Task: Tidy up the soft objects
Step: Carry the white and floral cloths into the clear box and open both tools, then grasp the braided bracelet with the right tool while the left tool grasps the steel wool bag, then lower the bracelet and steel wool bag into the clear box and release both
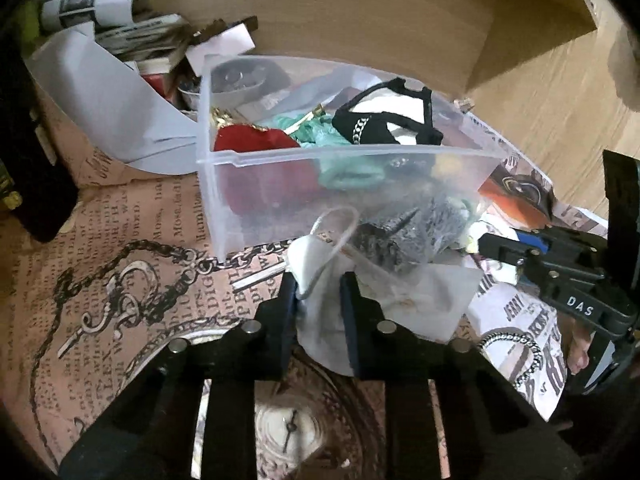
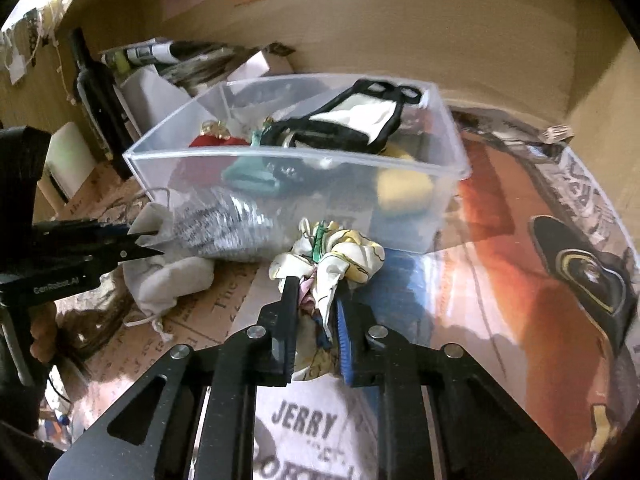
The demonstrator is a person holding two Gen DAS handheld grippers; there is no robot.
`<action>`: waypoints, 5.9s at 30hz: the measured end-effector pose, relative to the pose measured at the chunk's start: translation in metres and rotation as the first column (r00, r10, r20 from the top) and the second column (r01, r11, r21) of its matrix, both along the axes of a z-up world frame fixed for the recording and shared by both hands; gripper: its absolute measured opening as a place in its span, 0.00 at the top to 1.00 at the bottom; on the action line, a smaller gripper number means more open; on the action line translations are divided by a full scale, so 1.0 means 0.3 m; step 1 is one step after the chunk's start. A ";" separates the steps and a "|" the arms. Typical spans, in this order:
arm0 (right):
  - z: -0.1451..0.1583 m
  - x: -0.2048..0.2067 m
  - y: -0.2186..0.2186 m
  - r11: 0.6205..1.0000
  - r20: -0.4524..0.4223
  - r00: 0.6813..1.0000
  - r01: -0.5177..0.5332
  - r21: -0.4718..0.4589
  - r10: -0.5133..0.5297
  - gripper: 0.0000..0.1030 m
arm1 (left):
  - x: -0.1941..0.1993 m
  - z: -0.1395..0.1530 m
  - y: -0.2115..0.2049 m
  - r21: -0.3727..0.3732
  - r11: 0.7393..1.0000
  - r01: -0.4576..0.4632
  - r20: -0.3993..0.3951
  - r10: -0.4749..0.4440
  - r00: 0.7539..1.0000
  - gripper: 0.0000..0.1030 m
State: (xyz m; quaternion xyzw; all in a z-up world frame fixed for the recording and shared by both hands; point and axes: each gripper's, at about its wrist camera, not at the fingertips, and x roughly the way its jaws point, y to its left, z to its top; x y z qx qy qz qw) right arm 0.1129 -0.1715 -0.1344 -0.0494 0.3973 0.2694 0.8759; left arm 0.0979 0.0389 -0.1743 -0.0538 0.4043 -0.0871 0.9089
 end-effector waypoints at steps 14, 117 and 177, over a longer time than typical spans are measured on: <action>0.173 -0.076 -0.053 0.996 0.150 0.987 0.047 0.075 -0.058 0.85 | -0.107 0.206 0.038 0.024 0.998 -0.055 0.196 0.050 0.979 0.85; -0.065 -0.237 0.091 0.996 0.018 0.997 -0.080 -0.030 0.081 0.55 | -0.207 0.069 -0.073 0.099 0.994 -0.038 0.077 0.030 0.997 0.04; 0.244 0.140 0.132 0.994 0.239 0.971 -0.019 0.109 -0.008 0.74 | 0.125 0.328 -0.001 0.079 0.986 -0.146 0.262 0.120 0.957 0.52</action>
